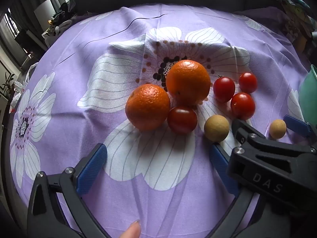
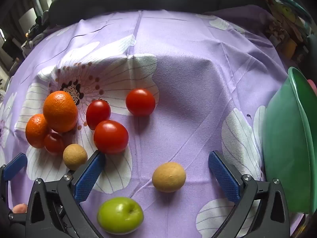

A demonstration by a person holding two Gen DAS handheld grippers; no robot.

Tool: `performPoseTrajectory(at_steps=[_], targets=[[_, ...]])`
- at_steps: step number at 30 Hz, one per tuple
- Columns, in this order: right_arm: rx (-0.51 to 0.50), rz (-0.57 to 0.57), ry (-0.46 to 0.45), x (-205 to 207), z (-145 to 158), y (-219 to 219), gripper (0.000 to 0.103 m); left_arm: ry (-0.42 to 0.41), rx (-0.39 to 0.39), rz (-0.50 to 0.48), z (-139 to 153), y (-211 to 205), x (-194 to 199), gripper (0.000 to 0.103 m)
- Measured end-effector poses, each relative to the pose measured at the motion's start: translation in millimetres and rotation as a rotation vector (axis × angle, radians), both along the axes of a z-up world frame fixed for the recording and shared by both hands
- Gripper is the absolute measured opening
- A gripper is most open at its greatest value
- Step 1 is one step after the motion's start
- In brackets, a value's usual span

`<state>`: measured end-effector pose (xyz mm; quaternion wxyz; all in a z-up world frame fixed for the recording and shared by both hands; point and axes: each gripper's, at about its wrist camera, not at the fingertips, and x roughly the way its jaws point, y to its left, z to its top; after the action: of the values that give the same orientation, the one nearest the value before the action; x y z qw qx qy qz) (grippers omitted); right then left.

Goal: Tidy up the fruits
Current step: 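Move both grippers toward the cluster of fruits on the tablecloth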

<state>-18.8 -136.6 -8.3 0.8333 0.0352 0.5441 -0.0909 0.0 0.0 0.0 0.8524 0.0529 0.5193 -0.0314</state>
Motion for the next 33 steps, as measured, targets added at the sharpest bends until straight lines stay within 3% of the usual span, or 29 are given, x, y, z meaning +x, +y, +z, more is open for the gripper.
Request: performPoseTrajectory(at_steps=[18,22,25,28,33], targets=[[0.007,0.001,-0.009,-2.4,2.0,2.6,0.103,0.005,-0.013,0.005,-5.6,4.5,-1.0,0.103],[0.044,0.038,-0.037,-9.5,12.1,1.0,0.089,0.001,-0.03,0.029,-0.8,9.1,0.9,0.096],[0.064,0.067,-0.122,-23.1,34.9,1.7,0.085,-0.028,-0.101,0.061,9.0,18.9,-1.1,0.091],[0.153,0.068,-0.215,-36.0,58.6,-5.6,0.084,-0.093,-0.221,0.077,27.9,30.2,-5.2,0.088],[0.259,0.032,-0.293,-42.3,75.1,-25.4,0.064,-0.145,-0.421,0.088,49.9,40.4,-8.7,0.07]])
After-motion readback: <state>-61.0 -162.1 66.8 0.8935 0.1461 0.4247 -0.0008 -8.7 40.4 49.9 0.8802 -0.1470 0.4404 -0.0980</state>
